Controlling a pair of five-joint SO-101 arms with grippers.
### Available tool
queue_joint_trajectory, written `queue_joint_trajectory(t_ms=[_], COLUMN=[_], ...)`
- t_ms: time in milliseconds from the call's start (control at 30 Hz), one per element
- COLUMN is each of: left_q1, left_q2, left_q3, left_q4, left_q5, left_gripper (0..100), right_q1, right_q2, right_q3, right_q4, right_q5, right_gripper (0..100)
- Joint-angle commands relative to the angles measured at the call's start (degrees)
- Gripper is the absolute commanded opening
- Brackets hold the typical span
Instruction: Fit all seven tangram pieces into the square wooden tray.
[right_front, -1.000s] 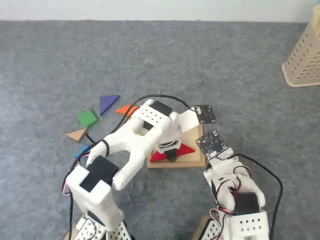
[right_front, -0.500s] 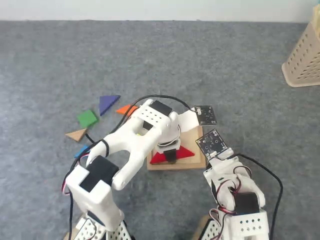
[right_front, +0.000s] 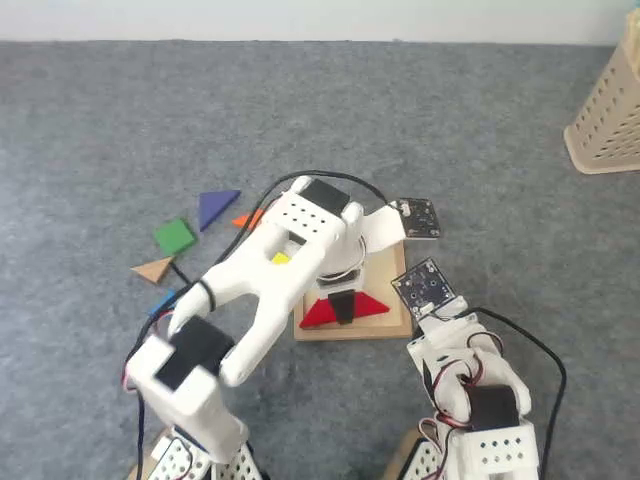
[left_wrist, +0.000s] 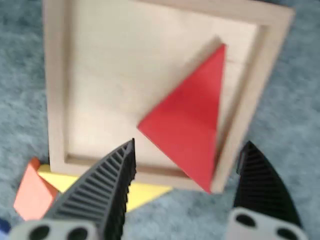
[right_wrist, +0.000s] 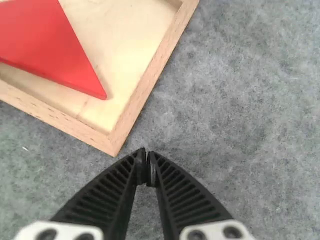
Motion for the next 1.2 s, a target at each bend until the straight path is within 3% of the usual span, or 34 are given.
queue_joint_trajectory(t_ms=[0, 167, 300, 400, 567, 867, 1167], left_q1=[-1.8, -6.9, -10.7, -12.5, -11.5, -3.0, -0.5], left_q2=[-11.0, -23.1, -25.8, -22.7, -16.8, -11.7, -9.1], left_q3=[-1.9, 7.5, 23.0, 30.5, 29.5, 29.1, 26.6], left_q4=[0.5, -6.9, -26.6, -37.4, -32.9, -31.9, -28.0], left_q5=[4.2, 11.4, 23.4, 26.7, 25.5, 25.4, 25.0], left_gripper=[31, 22, 8, 1, 1, 1, 1], right_q1=[-0.1, 0.0, 0.0, 0.0, 0.0, 0.0, -0.1], right_q2=[-1.3, -1.3, -1.3, -1.3, -1.3, -1.3, -1.3], right_q3=[0.9, 0.9, 0.9, 0.9, 0.9, 0.9, 0.9], right_q4=[0.4, 0.4, 0.4, 0.4, 0.4, 0.4, 0.4], right_q5=[0.6, 0.6, 0.6, 0.6, 0.6, 0.6, 0.6], right_gripper=[0.8, 0.8, 0.8, 0.8, 0.8, 0.8, 0.8])
